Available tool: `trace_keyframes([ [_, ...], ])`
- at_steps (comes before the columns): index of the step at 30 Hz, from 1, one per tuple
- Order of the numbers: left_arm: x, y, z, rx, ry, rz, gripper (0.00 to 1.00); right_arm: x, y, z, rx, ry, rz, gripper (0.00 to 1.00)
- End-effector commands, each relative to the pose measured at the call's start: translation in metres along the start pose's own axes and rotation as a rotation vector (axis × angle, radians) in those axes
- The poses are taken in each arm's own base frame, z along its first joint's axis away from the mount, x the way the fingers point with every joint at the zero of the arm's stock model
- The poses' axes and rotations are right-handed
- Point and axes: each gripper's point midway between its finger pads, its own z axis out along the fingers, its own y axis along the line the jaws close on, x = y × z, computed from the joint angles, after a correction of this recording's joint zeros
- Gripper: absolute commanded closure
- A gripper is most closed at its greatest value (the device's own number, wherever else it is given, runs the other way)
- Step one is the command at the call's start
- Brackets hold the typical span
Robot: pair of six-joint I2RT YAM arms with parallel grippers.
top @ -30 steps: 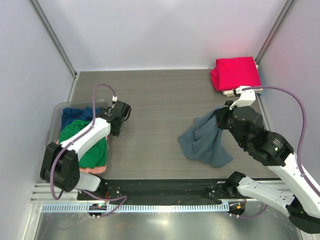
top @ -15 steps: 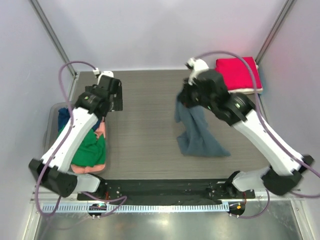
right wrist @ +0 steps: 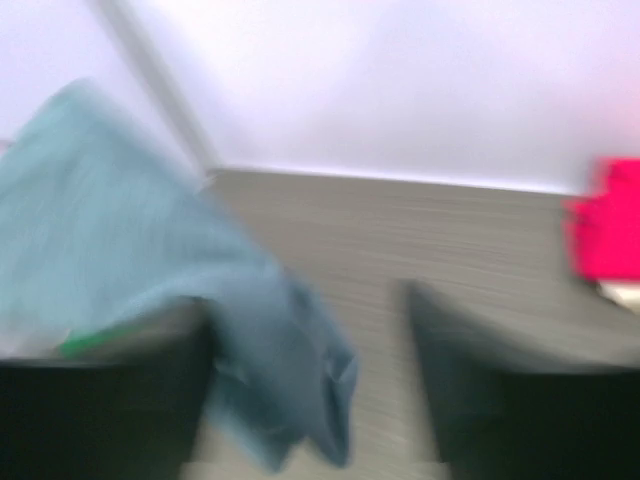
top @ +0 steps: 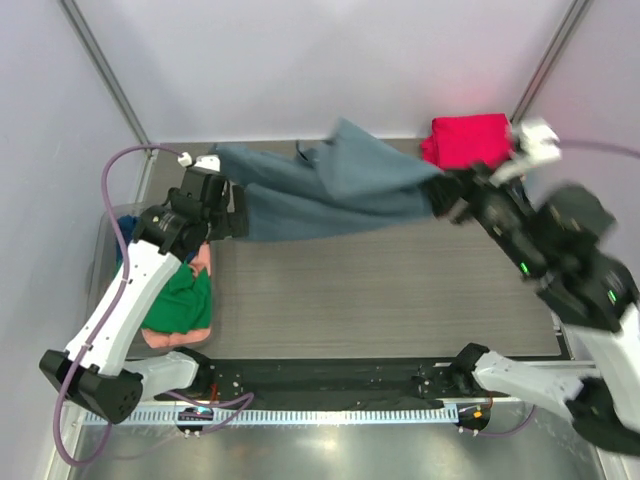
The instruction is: Fold and stack the t-shirts
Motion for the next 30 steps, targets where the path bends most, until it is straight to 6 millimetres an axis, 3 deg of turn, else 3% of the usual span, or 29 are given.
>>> trace_keyframes([
  [1,-0.006,-0.008,-0.011,0.077,-0.056,-0.058,0.00,0.110,-0.101,-0.024,0.480,0.087,0.040,0.03],
  [2,-0.003,-0.009,-0.010,0.084,-0.048,-0.061,0.00,0.136,-0.115,-0.035,0.541,0.124,0.064,0.01],
  [3,0.006,-0.014,-0.006,0.102,-0.018,-0.065,0.00,0.193,-0.132,-0.046,0.623,0.264,0.041,0.00],
  [6,0.029,-0.023,0.006,0.135,0.064,-0.072,0.00,0.265,-0.139,-0.060,0.685,0.434,0.147,0.00],
  [7,0.037,-0.030,0.008,0.164,0.096,-0.090,0.00,0.274,-0.138,-0.062,0.693,0.457,0.172,0.00],
  [9,0.056,-0.035,0.013,0.189,0.154,-0.096,0.01,0.281,-0.129,-0.061,0.667,0.458,0.261,0.00],
  [12,0.075,-0.037,0.017,0.193,0.185,-0.131,0.06,0.267,-0.118,-0.054,0.609,0.433,0.282,0.00],
  [15,0.091,-0.051,0.017,0.217,0.206,-0.109,0.09,0.259,-0.112,-0.049,0.580,0.448,0.271,0.00],
  [17,0.103,-0.061,0.020,0.196,0.228,-0.070,0.09,0.271,-0.102,-0.041,0.537,0.509,0.260,0.00],
  [19,0.112,-0.062,0.027,0.155,0.242,-0.061,0.10,0.297,-0.078,-0.025,0.411,0.611,0.277,0.00],
  [20,0.117,-0.065,0.032,0.140,0.256,-0.071,0.13,0.302,-0.066,-0.014,0.345,0.620,0.299,0.02],
  [22,0.126,-0.070,0.040,0.143,0.280,-0.089,0.24,0.326,-0.047,-0.011,0.260,0.706,0.316,0.08],
  [26,0.142,-0.078,0.047,0.126,0.335,-0.100,0.28,0.350,-0.042,-0.005,0.239,0.753,0.291,0.11],
  [30,0.151,-0.074,0.064,0.071,0.324,-0.103,0.22,0.364,-0.051,0.002,0.269,0.782,0.223,0.11],
])
